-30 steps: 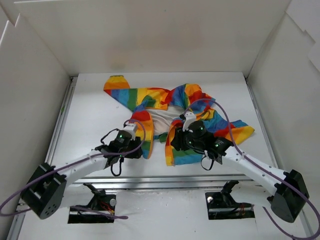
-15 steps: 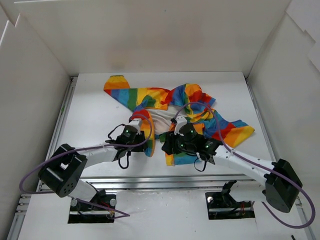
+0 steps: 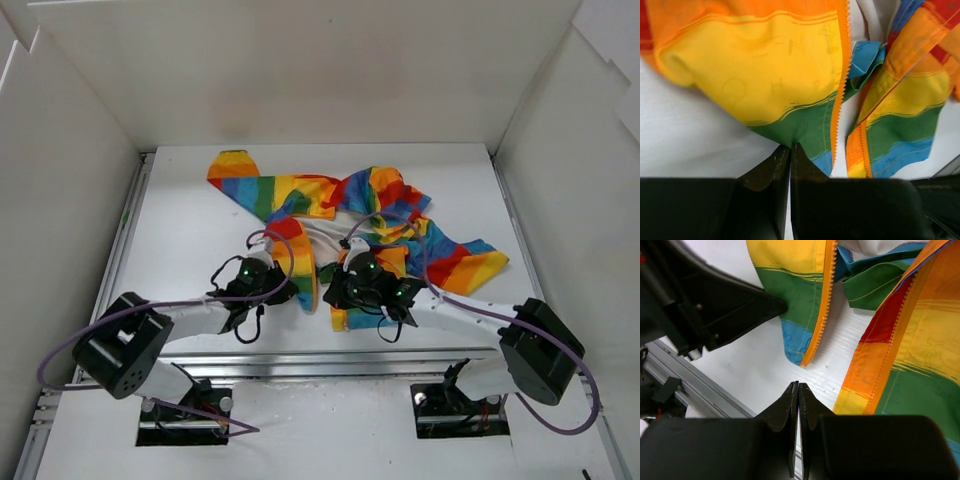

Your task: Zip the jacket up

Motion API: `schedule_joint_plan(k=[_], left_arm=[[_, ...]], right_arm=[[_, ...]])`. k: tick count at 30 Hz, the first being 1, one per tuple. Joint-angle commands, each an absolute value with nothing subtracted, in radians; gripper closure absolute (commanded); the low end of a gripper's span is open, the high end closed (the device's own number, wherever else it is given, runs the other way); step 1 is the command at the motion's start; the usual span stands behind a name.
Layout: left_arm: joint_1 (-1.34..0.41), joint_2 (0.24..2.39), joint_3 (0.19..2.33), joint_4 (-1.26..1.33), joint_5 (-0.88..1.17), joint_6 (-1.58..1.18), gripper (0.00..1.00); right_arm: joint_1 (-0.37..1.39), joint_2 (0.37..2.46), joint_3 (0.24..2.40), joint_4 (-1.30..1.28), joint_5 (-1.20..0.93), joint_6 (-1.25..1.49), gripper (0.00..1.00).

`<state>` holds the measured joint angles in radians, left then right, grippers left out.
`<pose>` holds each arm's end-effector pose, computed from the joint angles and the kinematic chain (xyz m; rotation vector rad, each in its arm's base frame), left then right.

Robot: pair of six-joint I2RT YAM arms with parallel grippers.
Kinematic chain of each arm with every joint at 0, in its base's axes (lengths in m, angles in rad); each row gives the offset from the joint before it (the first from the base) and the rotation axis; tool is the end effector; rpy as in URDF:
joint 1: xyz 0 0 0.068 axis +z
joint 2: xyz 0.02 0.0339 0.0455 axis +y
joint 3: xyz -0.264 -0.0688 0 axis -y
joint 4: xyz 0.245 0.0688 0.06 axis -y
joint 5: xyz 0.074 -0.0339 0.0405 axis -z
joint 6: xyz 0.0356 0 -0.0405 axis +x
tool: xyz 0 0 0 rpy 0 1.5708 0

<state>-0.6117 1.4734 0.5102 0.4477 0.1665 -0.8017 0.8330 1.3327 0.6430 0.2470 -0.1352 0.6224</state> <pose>0.2245 -0.1647 0.1556 -0.1043 2.2468 -0.9927 0.1873 0.2131 0.2136 -0.3210 2.1515 1.0243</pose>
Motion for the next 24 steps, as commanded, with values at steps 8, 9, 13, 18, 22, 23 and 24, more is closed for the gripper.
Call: schedule_joint_plan(k=[8,9,13,18,22,23,24], left_arm=[[-0.676,1.097,0.357,0.584,-0.090,-1.144,1.00],[-0.676,1.071,0.342,0.586,-0.121,-1.158,1.00],[-0.676,0.986,0.321,0.598,-0.140,-1.183,1.00],[-0.676,0.946,0.295,0.637,-0.118,-1.216,1.00],[-0.676,0.943,0.273,0.683,-0.092,-1.236,1.00],[-0.676,0.943,0.275,0.683,-0.087,-1.236,1.00],[-0.676,0.942,0.279,0.674,-0.074,-1.239,1.00]], right_arm=[[0.845,1.336,0.721,0.347,-0.083,0.693,0.33],[0.847,1.338,0.727,0.350,-0.103,0.698,0.32],[0.845,1.362,0.724,0.429,-0.181,0.752,0.31],[0.847,1.373,0.654,0.667,-0.304,0.830,0.29],[0.845,1.387,0.641,0.744,-0.344,0.819,0.27],[0.848,1.390,0.646,0.750,-0.353,0.810,0.28],[0.847,1.394,0.647,0.761,-0.363,0.810,0.30]])
